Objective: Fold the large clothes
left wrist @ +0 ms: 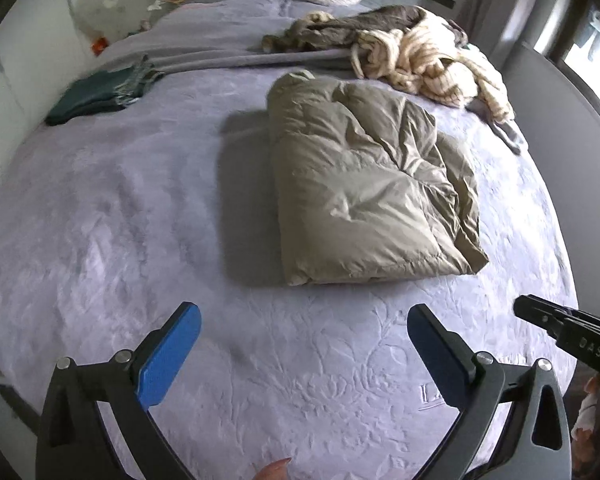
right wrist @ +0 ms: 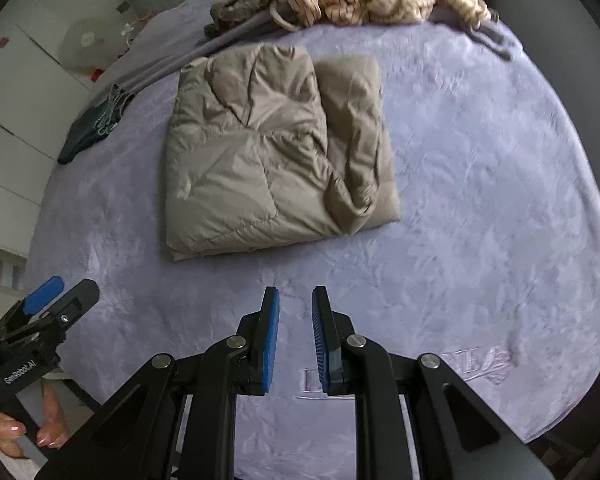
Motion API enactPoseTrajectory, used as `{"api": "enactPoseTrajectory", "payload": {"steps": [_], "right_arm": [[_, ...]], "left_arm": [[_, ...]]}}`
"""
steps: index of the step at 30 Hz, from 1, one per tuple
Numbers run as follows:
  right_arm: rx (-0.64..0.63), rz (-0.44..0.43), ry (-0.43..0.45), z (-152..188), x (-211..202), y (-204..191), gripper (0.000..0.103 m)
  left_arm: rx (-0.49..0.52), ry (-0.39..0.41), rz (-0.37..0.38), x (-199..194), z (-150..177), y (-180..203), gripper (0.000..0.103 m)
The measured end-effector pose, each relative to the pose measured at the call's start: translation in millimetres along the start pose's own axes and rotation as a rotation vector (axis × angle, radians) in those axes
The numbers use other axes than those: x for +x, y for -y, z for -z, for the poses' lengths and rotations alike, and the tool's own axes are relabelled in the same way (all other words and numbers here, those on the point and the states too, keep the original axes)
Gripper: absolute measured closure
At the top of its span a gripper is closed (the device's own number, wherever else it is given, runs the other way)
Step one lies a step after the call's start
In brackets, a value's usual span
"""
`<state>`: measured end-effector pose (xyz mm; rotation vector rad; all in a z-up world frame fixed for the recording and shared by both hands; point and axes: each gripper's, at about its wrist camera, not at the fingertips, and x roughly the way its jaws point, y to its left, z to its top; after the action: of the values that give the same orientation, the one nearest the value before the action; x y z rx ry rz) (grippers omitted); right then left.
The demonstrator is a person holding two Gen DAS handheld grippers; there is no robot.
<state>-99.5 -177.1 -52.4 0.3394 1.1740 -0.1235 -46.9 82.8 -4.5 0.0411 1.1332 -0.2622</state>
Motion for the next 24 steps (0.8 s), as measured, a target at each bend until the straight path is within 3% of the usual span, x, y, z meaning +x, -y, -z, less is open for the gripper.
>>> {"api": "enactPoseTrajectory", "payload": {"steps": [1,3,5,6,9,14,24], "right_arm": [[-0.008,0.004,0.009,0,-5,1,0.084],[-0.030,0.015,0.034,-1,-17,0,0.075],[-0.049,0.028,0.066,-2,-30,-1,0.028],[-0.054,0.035,0.078,-2,-34,-1,0.022],[-0.070,0.043,0.124,-4,-52,-4,0.021],[-0.071,0.066,0.177,-8,-68,-4,0.014],[-0.115,0.116,0.277,-6,-90,-17,0.013]], "left_arm": [[-0.011,0.008,-0.010,-6,1,1,0.000],[-0.028,0.031,-0.030,-18,1,2,0.000],[-0.037,0.058,-0.041,-30,1,3,0.000],[-0.039,0.075,-0.061,-36,1,5,0.000],[-0.034,0.110,-0.100,-51,-2,8,0.000],[-0.038,0.137,-0.106,-67,-3,10,0.000],[-0.031,0.151,-0.119,-77,-3,11,0.000]]}}
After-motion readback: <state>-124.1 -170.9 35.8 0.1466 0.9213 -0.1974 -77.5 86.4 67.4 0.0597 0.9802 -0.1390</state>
